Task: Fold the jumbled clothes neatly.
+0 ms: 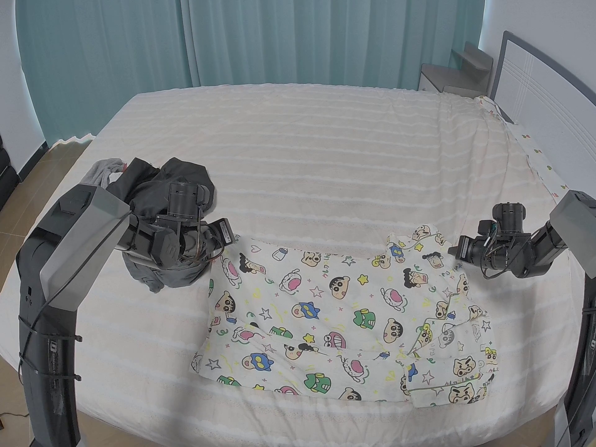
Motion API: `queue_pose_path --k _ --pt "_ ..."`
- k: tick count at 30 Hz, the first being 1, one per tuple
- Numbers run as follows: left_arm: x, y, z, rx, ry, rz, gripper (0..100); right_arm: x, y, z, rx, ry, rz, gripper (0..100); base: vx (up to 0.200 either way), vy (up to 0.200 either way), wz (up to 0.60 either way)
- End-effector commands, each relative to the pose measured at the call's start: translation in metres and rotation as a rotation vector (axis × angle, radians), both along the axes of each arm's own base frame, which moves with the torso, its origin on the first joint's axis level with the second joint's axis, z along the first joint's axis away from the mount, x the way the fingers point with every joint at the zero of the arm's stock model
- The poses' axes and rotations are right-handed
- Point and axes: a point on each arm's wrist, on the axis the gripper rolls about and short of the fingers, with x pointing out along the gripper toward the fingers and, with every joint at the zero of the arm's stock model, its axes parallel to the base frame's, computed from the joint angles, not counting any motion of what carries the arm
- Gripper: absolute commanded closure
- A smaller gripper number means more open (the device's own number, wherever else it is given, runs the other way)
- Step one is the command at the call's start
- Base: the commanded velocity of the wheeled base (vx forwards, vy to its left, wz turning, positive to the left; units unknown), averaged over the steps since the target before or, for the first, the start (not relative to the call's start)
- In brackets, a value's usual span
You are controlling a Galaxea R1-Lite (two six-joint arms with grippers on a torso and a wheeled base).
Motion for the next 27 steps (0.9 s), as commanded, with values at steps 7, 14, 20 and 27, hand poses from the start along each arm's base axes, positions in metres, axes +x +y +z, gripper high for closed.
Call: queue_pose_path --k 7,14,20,27 --pt "-0.006 0.001 0.007 -0.001 -0.003 0.0 100 -0.009 0.0 0.01 0.009 0.001 -0.002 100 0.0 0.0 0.0" --pt "-0.006 0.0 0.005 -0.003 0.002 -0.003 100 -0.005 0.005 -0.001 0.009 0.018 0.011 100 0.0 0.0 0.0" --pt "-0.005 0.001 0.005 -0.005 -0.01 0.0 100 0.001 0.005 0.012 0.007 -0.031 0.005 100 0.0 0.0 0.0" --pt "-0.004 0.004 0.005 -0.013 -0.037 0.008 100 0.0 0.009 0.029 0.031 -0.056 -0.016 100 0.0 0.0 0.0"
